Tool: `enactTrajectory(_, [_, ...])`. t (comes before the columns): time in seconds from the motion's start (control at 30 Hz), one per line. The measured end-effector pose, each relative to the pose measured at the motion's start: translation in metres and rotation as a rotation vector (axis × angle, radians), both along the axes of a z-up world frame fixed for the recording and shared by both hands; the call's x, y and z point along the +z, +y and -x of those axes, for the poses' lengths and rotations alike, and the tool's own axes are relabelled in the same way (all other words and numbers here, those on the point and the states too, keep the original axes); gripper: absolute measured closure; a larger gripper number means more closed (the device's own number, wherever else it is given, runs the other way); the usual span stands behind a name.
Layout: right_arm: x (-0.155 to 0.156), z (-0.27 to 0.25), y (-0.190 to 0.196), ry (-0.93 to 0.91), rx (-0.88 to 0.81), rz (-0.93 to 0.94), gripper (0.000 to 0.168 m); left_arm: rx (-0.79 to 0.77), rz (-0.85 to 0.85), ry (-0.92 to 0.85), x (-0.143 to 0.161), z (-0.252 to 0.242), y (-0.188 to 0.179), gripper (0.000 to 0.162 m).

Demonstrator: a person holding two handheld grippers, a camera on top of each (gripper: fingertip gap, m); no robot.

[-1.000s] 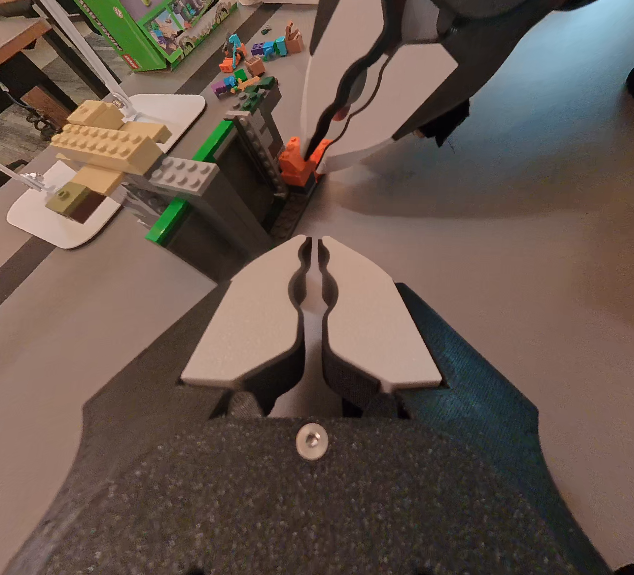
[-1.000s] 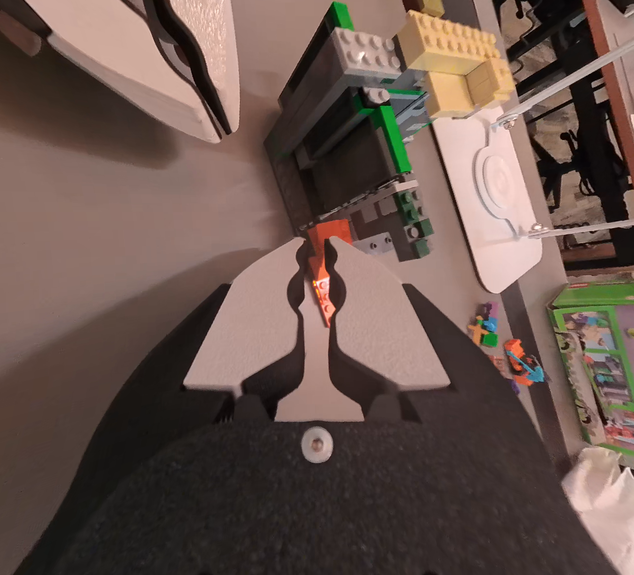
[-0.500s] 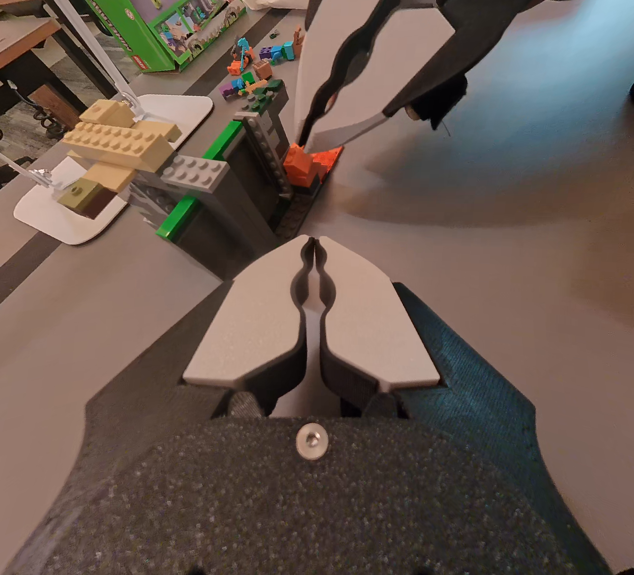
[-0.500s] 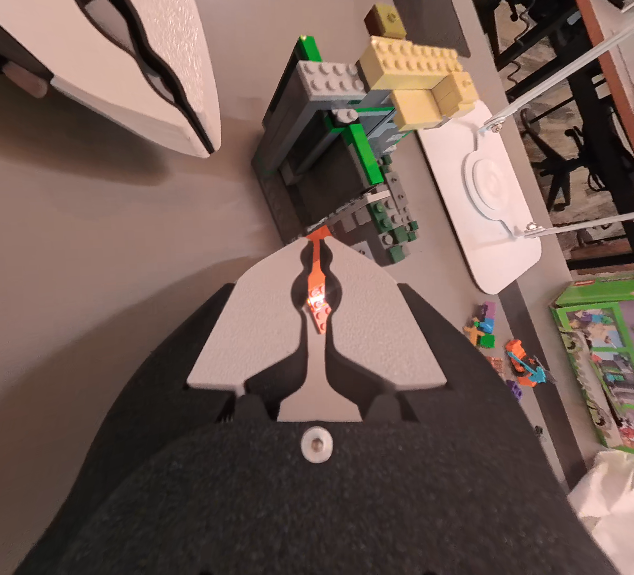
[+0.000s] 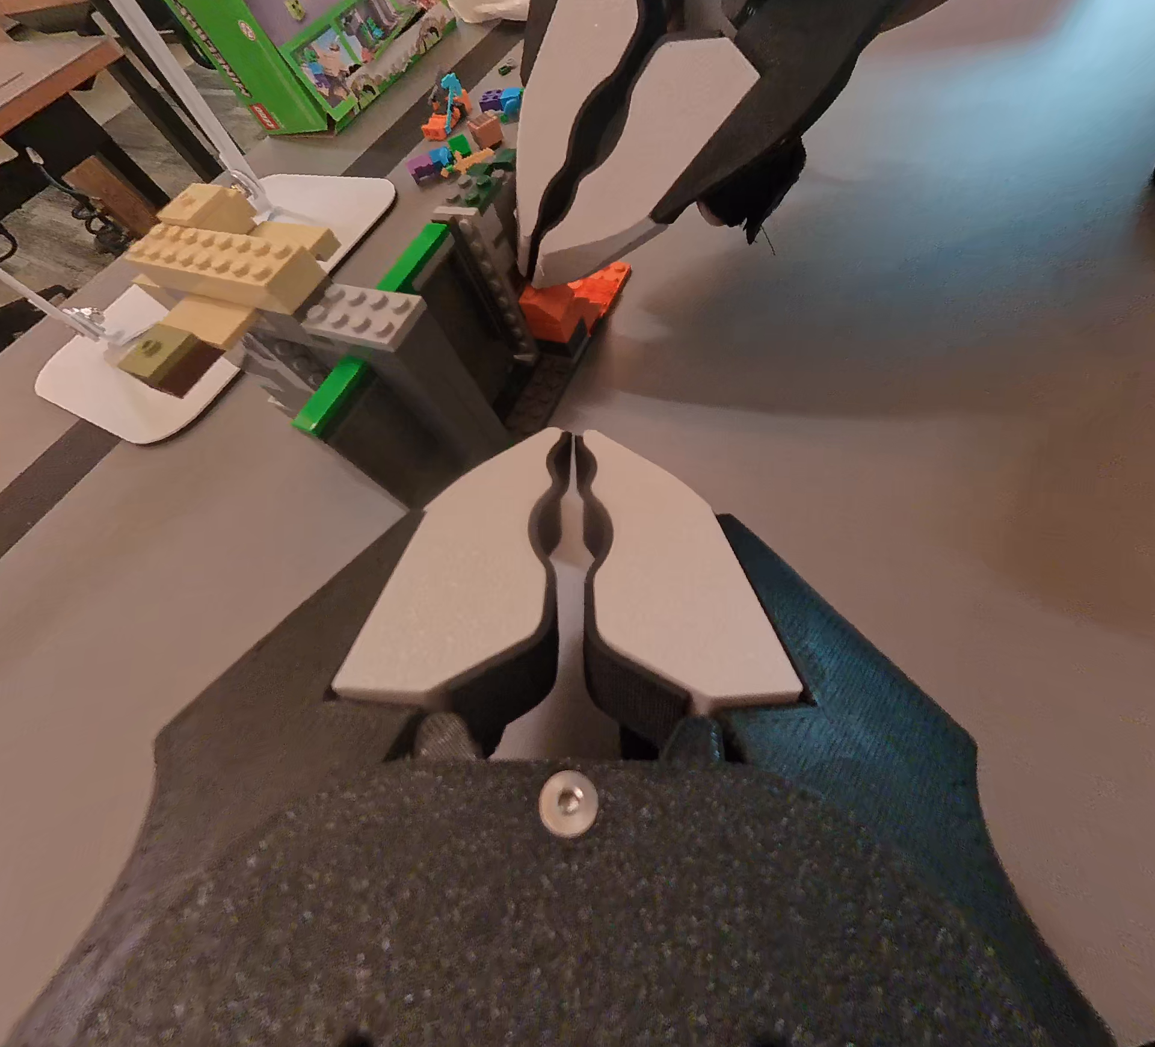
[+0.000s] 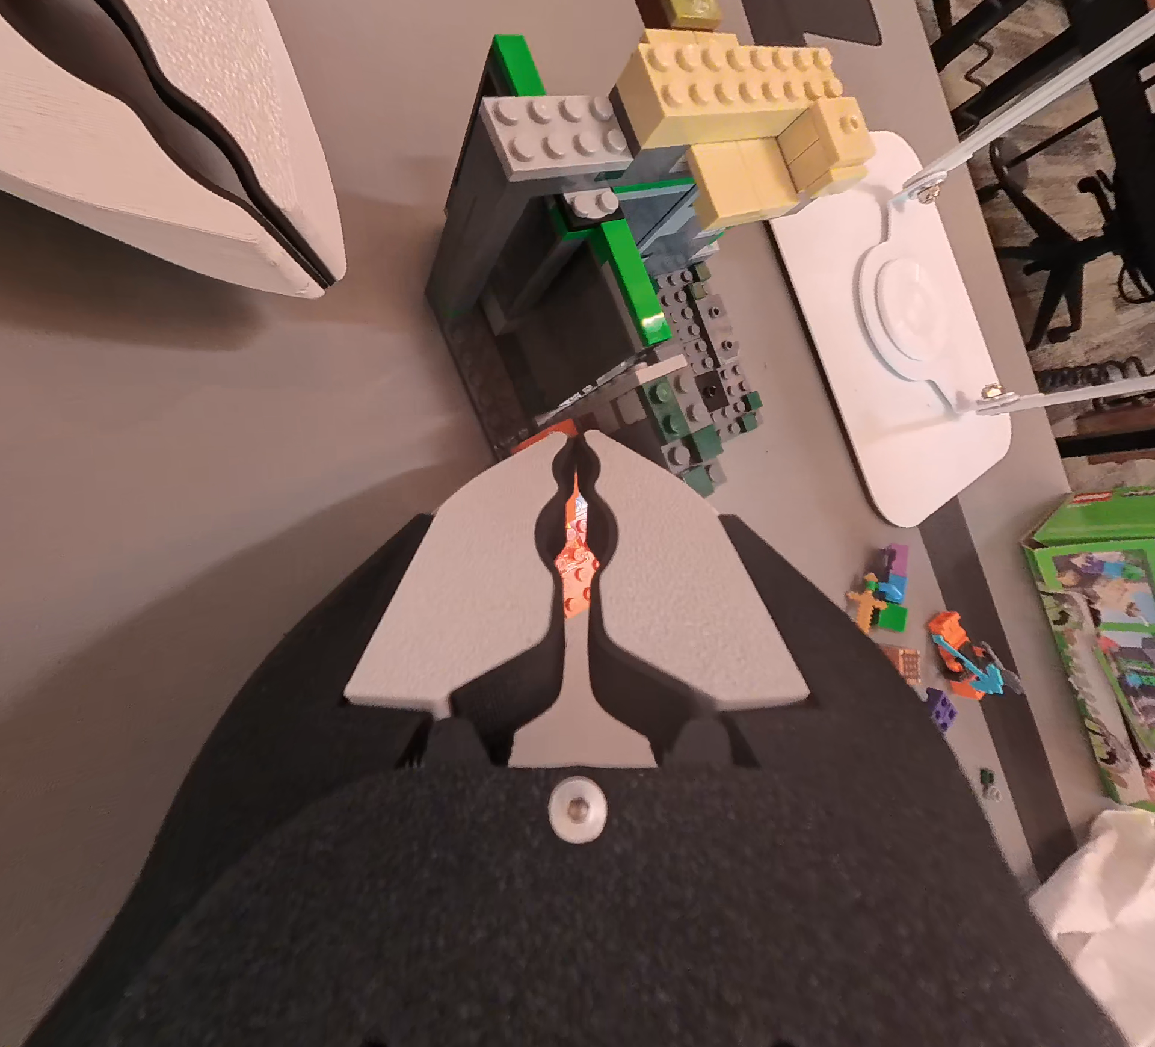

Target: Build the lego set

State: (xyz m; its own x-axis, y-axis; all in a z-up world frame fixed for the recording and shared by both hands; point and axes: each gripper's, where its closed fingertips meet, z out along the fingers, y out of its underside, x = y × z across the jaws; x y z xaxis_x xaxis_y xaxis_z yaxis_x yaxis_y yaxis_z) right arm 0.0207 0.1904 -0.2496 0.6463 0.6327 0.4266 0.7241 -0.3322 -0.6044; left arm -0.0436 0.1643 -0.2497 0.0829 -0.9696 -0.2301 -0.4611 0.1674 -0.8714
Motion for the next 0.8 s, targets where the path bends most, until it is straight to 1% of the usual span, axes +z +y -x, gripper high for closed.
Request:
enactTrajectory(0.2, [0.000,0.002,-0.002,0.018,-0.003,-0.009,0.167,0.043,0.011,-0.025,0.004,0.002,0.009,0.159])
enactTrajectory(0.3, [0.006,0.003,-0.009,0.071,0.011,-0.028,0.165,0.082,0.006,-0.036,0.007,0.006,0.019,0.156])
enactTrajectory(0.37, [0.009,0.000,-0.014,0.108,0.015,-0.039,0.163,0.113,0.010,-0.044,0.009,0.010,0.031,0.152])
enactTrajectory(0.47, [0.005,-0.013,-0.021,0.155,0.005,-0.025,0.155,0.135,0.021,-0.049,0.013,0.013,0.051,0.145])
enactTrajectory(0.5, [0.003,-0.016,-0.022,0.176,0.001,-0.019,0.154,0.132,0.029,-0.047,0.014,0.013,0.056,0.140])
enactTrajectory(0.57, [0.001,-0.020,-0.026,0.217,0.010,-0.009,0.152,0.113,0.051,-0.030,0.013,0.011,0.065,0.131])
enactTrajectory(0.67, [-0.003,-0.028,-0.029,0.210,0.020,-0.005,0.152,0.052,0.022,-0.027,0.018,0.005,0.069,0.128])
enactTrajectory(0.73, [-0.004,-0.030,-0.031,0.206,0.027,-0.007,0.152,-0.037,0.059,0.020,0.011,-0.001,0.062,0.126])
enactTrajectory(0.8, [-0.005,-0.031,-0.032,0.211,0.027,-0.001,0.152,-0.072,0.043,0.031,0.008,-0.007,0.063,0.129])
